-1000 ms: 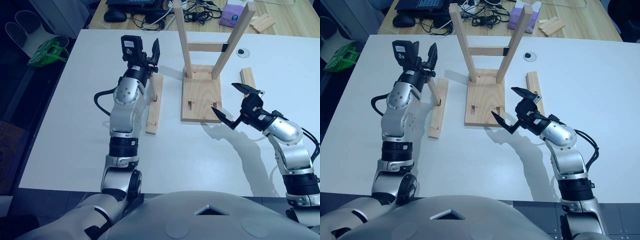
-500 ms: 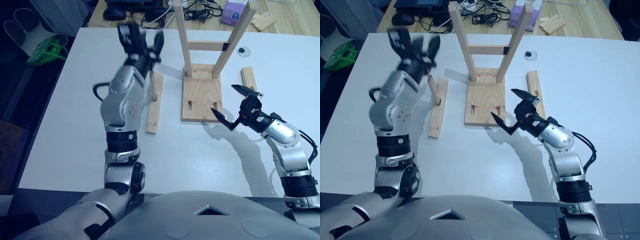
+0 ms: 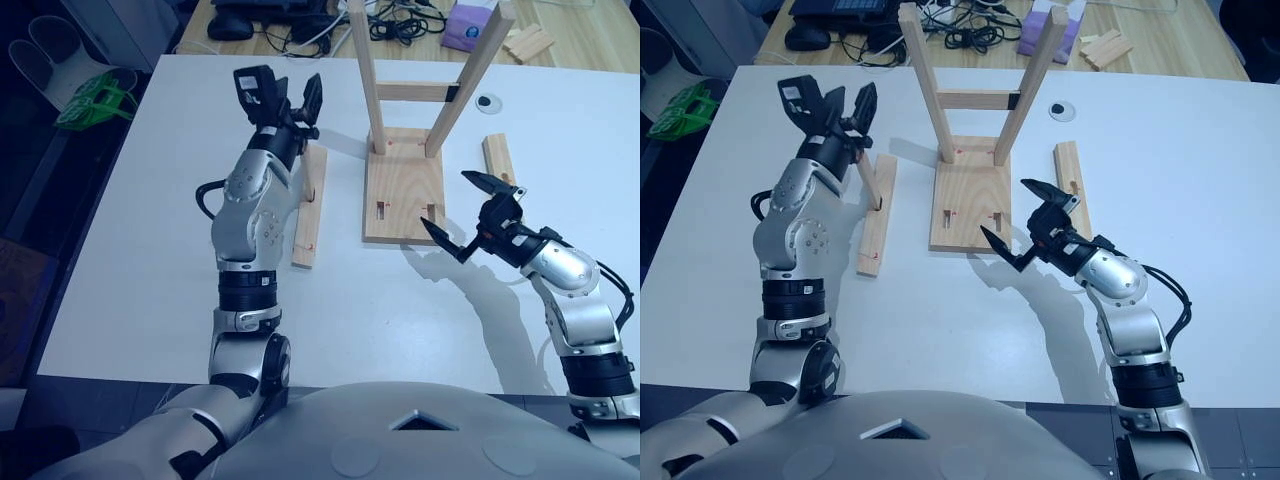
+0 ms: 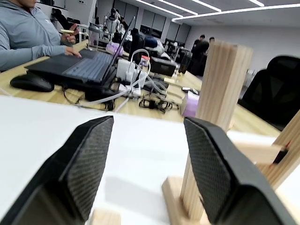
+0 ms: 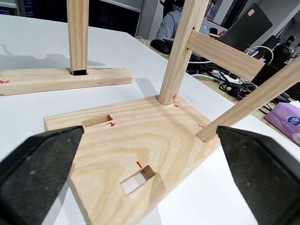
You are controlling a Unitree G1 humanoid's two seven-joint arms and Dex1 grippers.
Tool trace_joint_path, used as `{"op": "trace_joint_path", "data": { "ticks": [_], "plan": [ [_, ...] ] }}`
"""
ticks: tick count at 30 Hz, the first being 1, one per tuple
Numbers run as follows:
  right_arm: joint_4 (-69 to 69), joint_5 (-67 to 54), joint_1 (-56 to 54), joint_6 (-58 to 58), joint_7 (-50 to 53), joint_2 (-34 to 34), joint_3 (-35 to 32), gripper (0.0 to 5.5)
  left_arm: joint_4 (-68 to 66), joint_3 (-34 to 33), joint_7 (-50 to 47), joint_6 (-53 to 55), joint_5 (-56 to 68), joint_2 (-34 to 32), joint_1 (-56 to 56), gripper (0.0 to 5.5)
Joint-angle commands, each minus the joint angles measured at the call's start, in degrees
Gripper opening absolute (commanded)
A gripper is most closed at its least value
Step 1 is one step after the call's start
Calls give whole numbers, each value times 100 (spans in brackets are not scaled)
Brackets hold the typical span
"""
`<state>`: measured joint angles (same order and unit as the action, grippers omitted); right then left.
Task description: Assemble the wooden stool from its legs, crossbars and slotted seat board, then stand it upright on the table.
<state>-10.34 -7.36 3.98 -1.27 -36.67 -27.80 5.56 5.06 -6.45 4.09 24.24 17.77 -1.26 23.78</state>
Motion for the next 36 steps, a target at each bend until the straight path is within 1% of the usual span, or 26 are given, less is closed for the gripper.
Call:
{"op": "trace_joint_path", "data": {
  "ticks": [1,3,5,7,8,11,13,20,22,26,28,33,36],
  "plan": [
    [0,75,-54,16,12,-32,-22,540,658,-319,-86,-80,185,-169,393,277],
    [6,75,-67,17,10,-36,-27,540,758,-539,-160,-104,235,-254,290,277],
    [-3,64,-42,25,-2,-63,-57,540,922,-589,-380,357,-159,-589,-246,277],
    [-31,92,69,59,7,-102,-81,540,1205,-401,-448,841,-524,-836,-1215,277],
    [-84,100,143,60,19,-117,-94,540,1369,-256,-407,1106,-534,-855,-1602,277],
    [-159,126,330,85,26,-161,-125,540,1765,98,-384,1570,-438,-639,-2036,277],
    [-194,193,395,110,13,-181,-95,540,1981,237,-347,1735,-369,-561,-2025,277],
    [-316,296,479,100,54,-140,15,540,2241,612,-103,2030,-350,-626,-1726,277],
    [-361,314,526,79,114,-81,41,540,2149,886,4,2109,-361,-586,-1590,277],
    [-379,357,519,62,206,24,123,540,1545,1564,150,2057,-558,-446,-1473,277],
    [-393,366,532,53,236,65,129,540,1317,1754,177,2061,-640,-401,-1441,277],
    [-462,394,636,34,354,145,185,540,1073,1927,298,2087,-785,-446,-1212,277],
    [-492,455,733,50,521,231,219,540,938,1877,540,2162,-804,-606,-582,277]
  ]
}}
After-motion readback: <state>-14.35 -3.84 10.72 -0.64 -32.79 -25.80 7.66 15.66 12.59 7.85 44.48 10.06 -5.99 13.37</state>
